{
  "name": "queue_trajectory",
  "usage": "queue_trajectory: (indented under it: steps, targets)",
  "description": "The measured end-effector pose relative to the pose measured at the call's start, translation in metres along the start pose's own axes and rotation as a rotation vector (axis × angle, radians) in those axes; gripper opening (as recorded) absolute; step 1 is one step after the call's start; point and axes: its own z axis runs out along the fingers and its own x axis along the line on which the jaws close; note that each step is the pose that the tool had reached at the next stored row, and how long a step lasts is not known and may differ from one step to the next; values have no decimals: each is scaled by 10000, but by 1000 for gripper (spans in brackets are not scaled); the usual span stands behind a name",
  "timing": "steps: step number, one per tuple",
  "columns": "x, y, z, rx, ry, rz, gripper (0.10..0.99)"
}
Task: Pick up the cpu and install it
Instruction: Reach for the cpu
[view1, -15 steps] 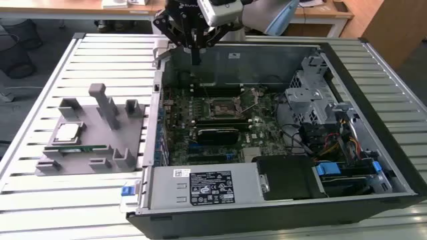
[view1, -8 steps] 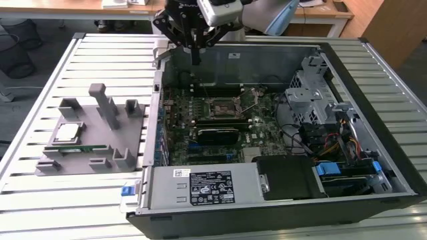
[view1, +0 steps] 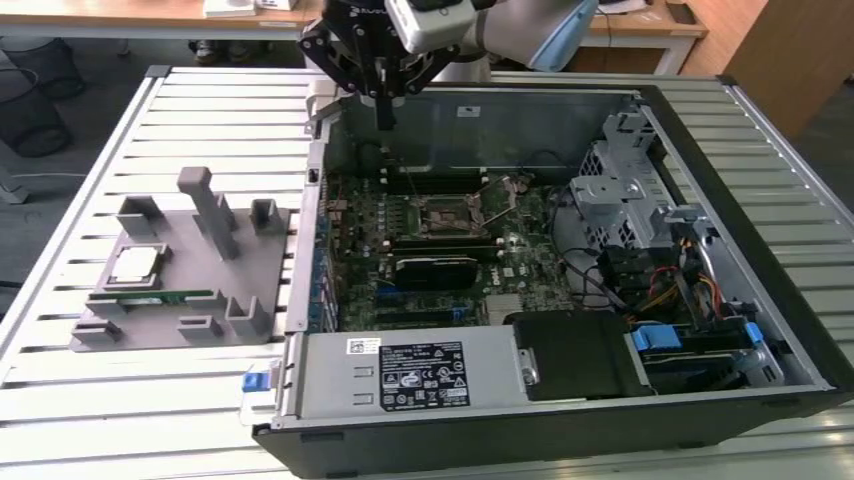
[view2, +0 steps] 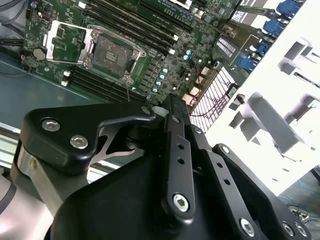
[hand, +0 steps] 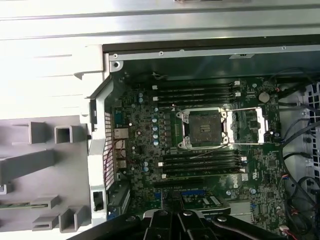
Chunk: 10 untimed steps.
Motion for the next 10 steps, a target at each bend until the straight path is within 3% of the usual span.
queue_trajectory:
  steps: [10]
  targets:
    - [135, -10, 6, 0, 4, 1, 106]
